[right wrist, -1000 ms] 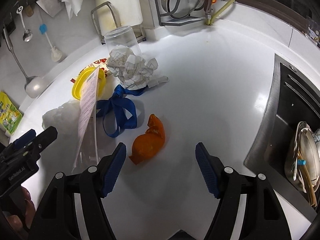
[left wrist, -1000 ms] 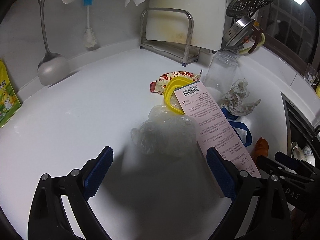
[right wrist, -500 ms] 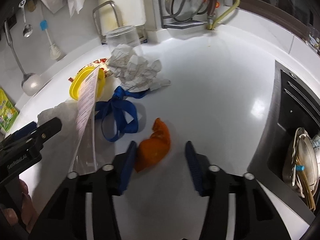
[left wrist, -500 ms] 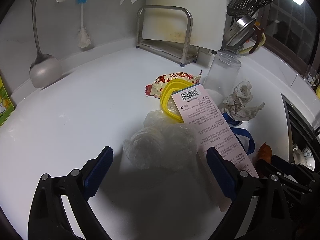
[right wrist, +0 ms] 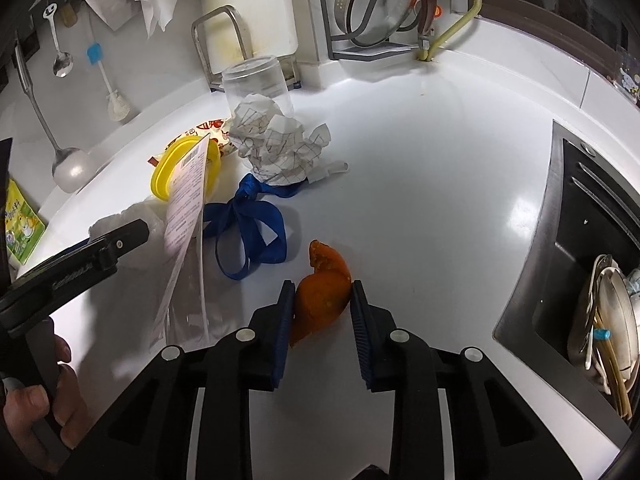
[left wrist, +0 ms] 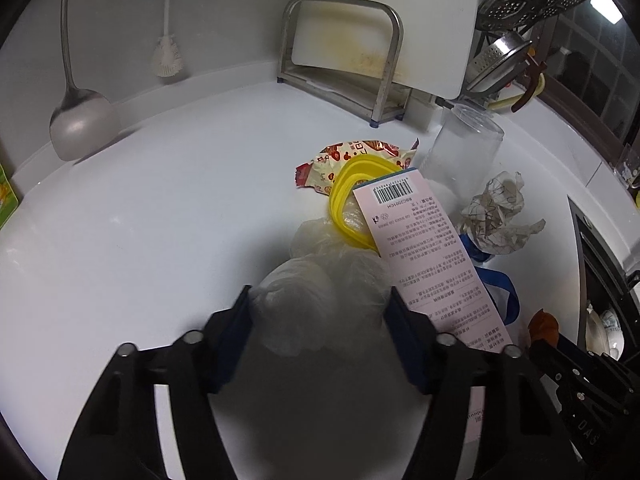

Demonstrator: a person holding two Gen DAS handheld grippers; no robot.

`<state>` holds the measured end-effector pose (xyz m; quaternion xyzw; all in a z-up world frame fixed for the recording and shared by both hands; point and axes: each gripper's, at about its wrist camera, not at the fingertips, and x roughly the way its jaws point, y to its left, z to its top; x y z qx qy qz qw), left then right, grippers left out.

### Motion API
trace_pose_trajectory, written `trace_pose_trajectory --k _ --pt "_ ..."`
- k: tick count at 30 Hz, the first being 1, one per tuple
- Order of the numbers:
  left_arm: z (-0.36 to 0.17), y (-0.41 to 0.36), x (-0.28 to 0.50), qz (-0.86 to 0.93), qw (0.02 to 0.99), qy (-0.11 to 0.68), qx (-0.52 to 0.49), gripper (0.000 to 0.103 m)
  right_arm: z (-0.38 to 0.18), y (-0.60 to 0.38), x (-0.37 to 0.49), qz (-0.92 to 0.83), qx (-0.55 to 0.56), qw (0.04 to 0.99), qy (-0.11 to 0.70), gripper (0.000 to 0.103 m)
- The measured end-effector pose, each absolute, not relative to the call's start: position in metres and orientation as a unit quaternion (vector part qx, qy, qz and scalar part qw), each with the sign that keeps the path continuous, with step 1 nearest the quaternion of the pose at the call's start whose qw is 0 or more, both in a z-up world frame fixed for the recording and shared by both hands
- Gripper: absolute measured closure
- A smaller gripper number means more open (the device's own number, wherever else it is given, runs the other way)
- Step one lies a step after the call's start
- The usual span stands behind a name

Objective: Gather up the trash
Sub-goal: 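Grasp the orange peel with the right tool while the left tool grasps the plastic bag, then carry the orange peel and plastic bag over the grey bin with both tools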

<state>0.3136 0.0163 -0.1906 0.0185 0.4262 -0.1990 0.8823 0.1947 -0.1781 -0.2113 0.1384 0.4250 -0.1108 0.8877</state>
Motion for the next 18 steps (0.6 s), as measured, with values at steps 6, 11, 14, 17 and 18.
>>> trace_pose_trajectory --k 6,11,14,17,18 --pt "-0.180 0.023 0.308 -0.206 0.883 0.422 0.015 0.062 -0.206 -0.174 0.189 -0.103 0.138 0.888 0.427 0.076" --pt "-0.158 0.034 0.291 -0.195 0.894 0.402 0.025 0.063 -0.191 -0.174 0.177 -0.097 0.132 0.889 0.428 0.076" --pt "-0.143 0.039 0.278 -0.187 0.901 0.390 0.033 0.063 -0.179 -0.176 0.170 -0.092 0.128 0.890 0.427 0.076" --pt "-0.126 0.046 0.269 -0.178 0.905 0.385 0.030 0.063 -0.163 -0.179 0.161 -0.085 0.122 0.893 0.425 0.076" --pt "-0.121 0.048 0.266 -0.174 0.906 0.384 0.028 0.063 -0.160 -0.180 0.158 -0.082 0.122 0.894 0.424 0.076"
